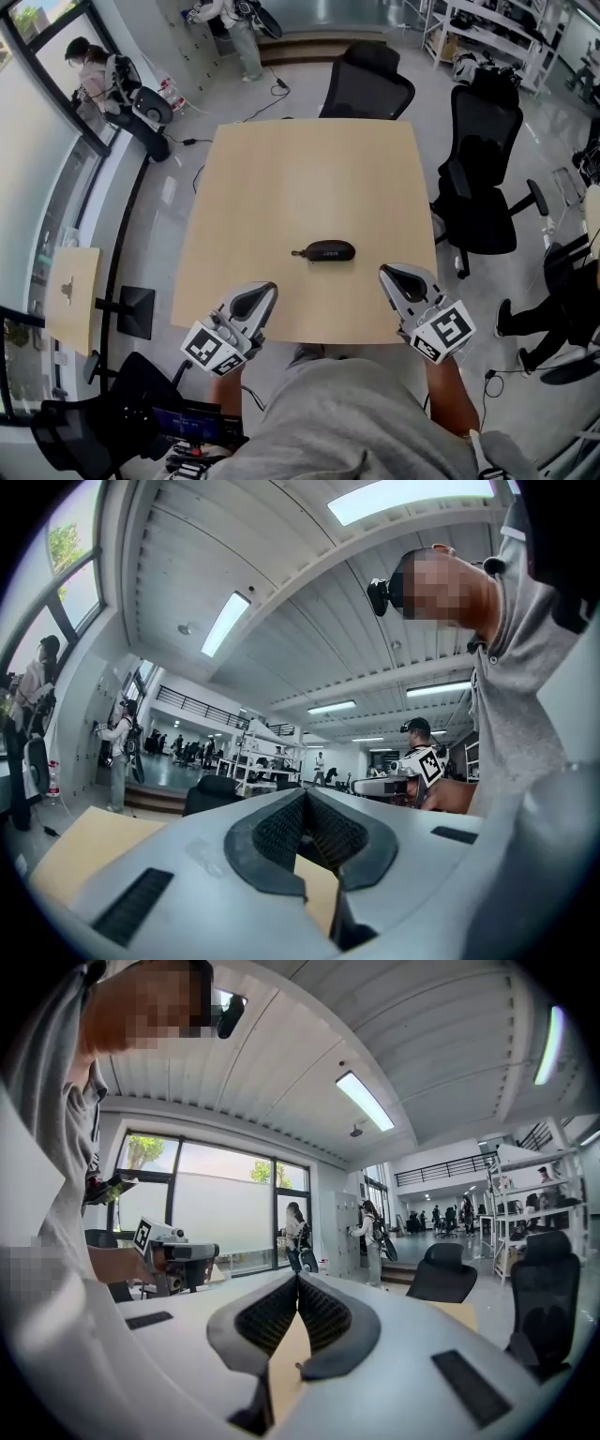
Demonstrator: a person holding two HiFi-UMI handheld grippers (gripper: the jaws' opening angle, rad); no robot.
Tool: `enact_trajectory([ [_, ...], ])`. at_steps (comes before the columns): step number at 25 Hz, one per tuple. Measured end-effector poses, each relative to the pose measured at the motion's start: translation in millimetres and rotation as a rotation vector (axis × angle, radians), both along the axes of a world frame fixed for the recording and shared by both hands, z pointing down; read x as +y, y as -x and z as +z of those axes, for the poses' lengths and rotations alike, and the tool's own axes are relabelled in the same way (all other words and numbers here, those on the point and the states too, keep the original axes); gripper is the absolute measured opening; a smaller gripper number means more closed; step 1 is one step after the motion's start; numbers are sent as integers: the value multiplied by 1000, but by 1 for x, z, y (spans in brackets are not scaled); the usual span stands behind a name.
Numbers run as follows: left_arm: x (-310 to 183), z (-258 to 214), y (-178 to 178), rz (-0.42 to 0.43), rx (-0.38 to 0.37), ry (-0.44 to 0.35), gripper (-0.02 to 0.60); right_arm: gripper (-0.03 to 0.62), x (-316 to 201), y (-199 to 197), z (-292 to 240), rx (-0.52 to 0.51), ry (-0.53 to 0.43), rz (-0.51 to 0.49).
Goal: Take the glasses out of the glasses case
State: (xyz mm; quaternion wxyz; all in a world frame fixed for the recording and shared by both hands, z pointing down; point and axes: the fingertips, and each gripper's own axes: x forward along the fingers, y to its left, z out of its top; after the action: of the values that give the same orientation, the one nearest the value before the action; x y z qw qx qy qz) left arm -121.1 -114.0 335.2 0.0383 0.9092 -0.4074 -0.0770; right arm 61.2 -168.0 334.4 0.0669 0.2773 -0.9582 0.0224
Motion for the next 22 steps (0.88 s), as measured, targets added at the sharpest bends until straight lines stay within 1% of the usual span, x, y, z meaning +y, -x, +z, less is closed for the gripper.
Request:
enact_trajectory([
  [3,-28,-10,-3,30,17,-23,5,8,-11,-1,-6,6,8,20],
  [7,-63,-23,1,50,40,-51,6,8,-33,7,-10,21,13,29],
  [12,-91,-8,3,62,23,-15,6,8,-59,12,1,8,47,42],
  [19,-137,28,18,59,22,31,6,8,-93,26,34,18,92,58],
  [22,-156,44,16,60,18,55,6,8,-108,27,47,22,119,57],
])
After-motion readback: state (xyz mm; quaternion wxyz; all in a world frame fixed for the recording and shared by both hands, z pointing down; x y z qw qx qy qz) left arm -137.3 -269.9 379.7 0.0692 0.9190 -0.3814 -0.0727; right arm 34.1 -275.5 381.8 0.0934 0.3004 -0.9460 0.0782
